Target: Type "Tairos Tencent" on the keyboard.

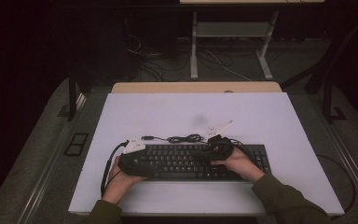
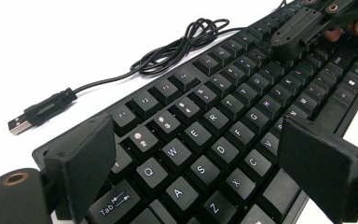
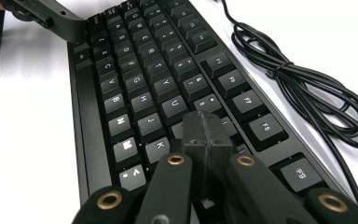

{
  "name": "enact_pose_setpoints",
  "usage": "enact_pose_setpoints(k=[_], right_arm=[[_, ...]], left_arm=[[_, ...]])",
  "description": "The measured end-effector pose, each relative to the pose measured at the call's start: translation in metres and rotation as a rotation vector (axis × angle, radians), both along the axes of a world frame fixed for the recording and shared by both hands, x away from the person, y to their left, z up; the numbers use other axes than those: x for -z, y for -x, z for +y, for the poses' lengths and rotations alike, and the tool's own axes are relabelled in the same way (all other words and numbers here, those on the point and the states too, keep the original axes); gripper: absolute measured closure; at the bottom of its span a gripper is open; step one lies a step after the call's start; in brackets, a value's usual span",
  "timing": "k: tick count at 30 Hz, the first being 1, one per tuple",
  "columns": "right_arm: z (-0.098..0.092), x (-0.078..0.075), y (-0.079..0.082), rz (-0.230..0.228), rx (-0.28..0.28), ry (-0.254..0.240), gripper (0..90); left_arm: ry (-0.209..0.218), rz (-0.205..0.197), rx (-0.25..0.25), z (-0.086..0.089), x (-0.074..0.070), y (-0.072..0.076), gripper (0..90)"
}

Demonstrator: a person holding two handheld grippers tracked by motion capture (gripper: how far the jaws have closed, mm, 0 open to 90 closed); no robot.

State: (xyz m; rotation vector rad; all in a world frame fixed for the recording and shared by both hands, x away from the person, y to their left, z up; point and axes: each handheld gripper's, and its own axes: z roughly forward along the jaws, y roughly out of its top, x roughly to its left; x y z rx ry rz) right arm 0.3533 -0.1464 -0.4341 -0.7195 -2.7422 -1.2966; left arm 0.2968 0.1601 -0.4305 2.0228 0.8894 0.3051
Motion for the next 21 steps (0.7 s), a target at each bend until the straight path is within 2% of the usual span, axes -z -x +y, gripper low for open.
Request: enact_pose_setpoints(k=[21], right_arm=[[0.0006,0.0012,0.0001,0.000,-0.006,0.012,89.3]], left_arm=[[-0.001,-0.001,0.001,-0.0002,-0.0003,-0.0001,11.0]])
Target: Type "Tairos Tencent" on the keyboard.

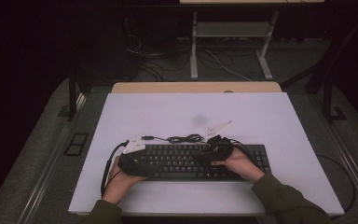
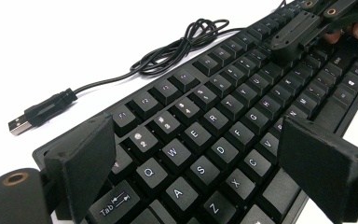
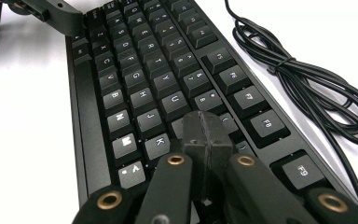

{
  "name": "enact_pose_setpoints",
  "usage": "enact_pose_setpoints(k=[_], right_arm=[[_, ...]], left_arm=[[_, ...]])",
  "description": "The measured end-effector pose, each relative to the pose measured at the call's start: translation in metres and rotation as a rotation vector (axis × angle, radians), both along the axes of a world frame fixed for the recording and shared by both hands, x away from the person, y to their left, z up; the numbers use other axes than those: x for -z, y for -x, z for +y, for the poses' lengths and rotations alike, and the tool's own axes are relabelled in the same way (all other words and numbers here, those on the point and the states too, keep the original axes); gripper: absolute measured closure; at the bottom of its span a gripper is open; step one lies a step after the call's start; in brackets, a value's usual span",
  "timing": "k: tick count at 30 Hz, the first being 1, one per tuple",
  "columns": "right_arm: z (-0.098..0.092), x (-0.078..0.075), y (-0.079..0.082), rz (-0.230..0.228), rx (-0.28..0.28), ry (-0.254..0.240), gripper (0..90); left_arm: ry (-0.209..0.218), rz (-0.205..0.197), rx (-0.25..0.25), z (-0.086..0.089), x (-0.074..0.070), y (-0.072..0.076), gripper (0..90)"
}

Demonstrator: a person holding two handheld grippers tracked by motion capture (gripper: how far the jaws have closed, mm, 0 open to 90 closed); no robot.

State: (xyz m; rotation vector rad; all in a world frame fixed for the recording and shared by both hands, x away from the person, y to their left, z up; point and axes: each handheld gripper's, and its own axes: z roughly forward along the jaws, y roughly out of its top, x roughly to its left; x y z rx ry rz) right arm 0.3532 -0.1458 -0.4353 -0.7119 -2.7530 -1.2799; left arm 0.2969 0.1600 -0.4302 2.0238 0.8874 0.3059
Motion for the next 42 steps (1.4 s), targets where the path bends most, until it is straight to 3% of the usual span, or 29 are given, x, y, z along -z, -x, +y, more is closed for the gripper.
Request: enact_pose_setpoints(k=[20,30,34,42], right_arm=[[0.001,0.002,0.001,-0.001,-0.007,0.014,89.3],[-0.003,-0.003,0.000,-0.011,0.006,-0.025,88.7],[-0.005,-0.004,0.000,-0.011,0.014,-0.039,83.9],[-0.009,-0.005,-0.003,-0.004,0.037,-0.070,66.1]], left_arm=[[-0.001,-0.001,0.003,-0.002,0.000,0.000,11.4],[-0.001,-0.002,0.005,-0.002,0.000,-0.001,11.5],[-0.001,-0.002,0.006,-0.002,0.000,-0.001,11.7],[0.002,-0.002,0.007,-0.001,0.000,-0.001,13.6]])
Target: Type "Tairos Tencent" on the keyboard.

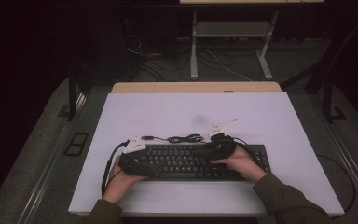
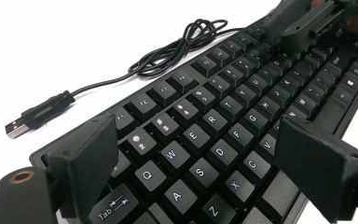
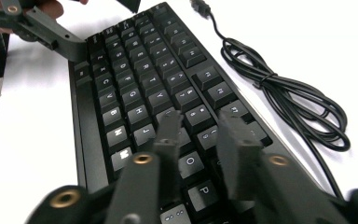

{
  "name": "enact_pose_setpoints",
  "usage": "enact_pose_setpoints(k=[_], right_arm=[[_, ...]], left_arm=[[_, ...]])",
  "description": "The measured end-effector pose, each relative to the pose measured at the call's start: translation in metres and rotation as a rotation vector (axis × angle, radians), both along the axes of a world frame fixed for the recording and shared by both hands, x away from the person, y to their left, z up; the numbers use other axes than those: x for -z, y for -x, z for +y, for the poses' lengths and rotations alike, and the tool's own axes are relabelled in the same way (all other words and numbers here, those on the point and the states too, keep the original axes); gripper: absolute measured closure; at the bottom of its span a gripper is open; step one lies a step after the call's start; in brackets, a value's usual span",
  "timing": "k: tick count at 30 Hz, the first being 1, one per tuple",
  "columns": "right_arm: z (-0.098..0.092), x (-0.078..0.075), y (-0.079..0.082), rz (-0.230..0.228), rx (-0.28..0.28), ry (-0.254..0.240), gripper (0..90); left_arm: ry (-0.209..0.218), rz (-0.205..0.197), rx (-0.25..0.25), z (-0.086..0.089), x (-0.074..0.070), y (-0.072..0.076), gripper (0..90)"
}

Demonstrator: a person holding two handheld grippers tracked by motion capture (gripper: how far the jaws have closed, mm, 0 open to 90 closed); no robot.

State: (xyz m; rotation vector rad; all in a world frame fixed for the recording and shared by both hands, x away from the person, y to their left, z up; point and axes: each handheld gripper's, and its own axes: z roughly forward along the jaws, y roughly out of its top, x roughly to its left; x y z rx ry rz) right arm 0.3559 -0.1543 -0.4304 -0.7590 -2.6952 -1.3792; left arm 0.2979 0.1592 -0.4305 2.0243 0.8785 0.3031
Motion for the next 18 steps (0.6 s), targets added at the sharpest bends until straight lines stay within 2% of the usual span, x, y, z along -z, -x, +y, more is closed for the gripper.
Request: enact_pose_setpoints(k=[8,13,18], right_arm=[[-0.0007,-0.0003,-0.0001,-0.006,0.018,-0.011,48.6],[-0.0009,0.0000,-0.0002,-0.018,0.038,-0.009,39.3],[-0.0015,0.0002,-0.0006,-0.024,0.055,-0.006,36.0]], left_arm=[[0.005,0.004,0.014,0.0017,-0.0003,0.0004,17.5],[0.010,0.005,0.020,0.0052,-0.0007,0.0013,25.3],[0.011,0.010,0.025,0.0080,-0.0007,0.0021,35.4]])
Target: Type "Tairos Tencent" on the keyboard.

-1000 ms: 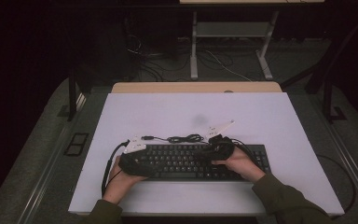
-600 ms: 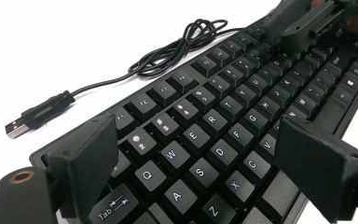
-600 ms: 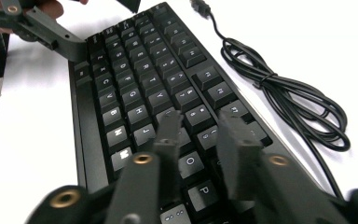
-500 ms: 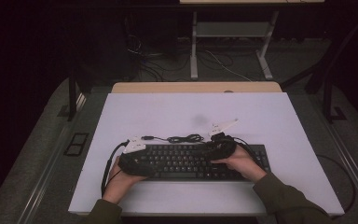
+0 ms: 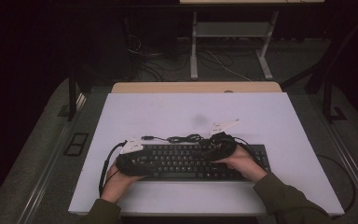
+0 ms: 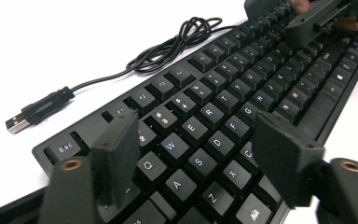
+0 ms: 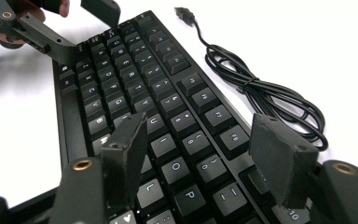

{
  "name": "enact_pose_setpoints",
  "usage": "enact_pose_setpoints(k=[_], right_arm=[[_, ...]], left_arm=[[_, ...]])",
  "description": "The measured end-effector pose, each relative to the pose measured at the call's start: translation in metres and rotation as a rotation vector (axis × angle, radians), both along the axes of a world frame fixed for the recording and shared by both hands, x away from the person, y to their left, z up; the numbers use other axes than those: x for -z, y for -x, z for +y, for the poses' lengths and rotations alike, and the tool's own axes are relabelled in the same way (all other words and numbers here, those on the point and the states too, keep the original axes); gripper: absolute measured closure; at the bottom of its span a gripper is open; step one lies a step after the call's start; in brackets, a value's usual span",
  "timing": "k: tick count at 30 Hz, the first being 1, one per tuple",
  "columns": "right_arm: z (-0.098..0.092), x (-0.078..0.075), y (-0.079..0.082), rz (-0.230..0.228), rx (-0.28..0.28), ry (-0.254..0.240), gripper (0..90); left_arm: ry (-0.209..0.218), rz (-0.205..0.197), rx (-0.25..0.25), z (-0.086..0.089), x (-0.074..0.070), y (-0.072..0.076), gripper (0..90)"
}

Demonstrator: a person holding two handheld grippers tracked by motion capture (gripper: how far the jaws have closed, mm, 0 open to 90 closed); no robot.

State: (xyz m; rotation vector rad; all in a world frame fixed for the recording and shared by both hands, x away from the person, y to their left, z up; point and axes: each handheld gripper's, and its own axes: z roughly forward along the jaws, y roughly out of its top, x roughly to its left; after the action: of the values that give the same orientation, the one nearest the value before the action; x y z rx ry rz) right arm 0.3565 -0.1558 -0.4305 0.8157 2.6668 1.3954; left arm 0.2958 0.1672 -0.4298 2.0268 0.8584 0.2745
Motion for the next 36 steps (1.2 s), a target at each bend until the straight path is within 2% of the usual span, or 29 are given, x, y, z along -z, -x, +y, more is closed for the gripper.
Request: enact_pose_setpoints(k=[5,15,16,36], right_arm=[[-0.0006,-0.0002,-0.0003,-0.008,0.012,0.002,34.6],[-0.0011,-0.0003,-0.0004,-0.013,0.022,0.003,33.8],[-0.0012,-0.0004,-0.0004,-0.015,0.022,0.004,33.8],[-0.0011,-0.0008,-0.0001,-0.019,0.026,0.005,33.7]], left_arm=[[-0.005,0.012,0.002,0.0023,0.0005,0.0002,49.2],[0.001,0.051,0.023,0.0057,0.0003,-0.0008,87.7],[0.001,0.054,0.026,0.0059,0.0003,-0.0011,89.3],[-0.005,0.077,0.035,-0.0006,0.0043,-0.0048,89.4]])
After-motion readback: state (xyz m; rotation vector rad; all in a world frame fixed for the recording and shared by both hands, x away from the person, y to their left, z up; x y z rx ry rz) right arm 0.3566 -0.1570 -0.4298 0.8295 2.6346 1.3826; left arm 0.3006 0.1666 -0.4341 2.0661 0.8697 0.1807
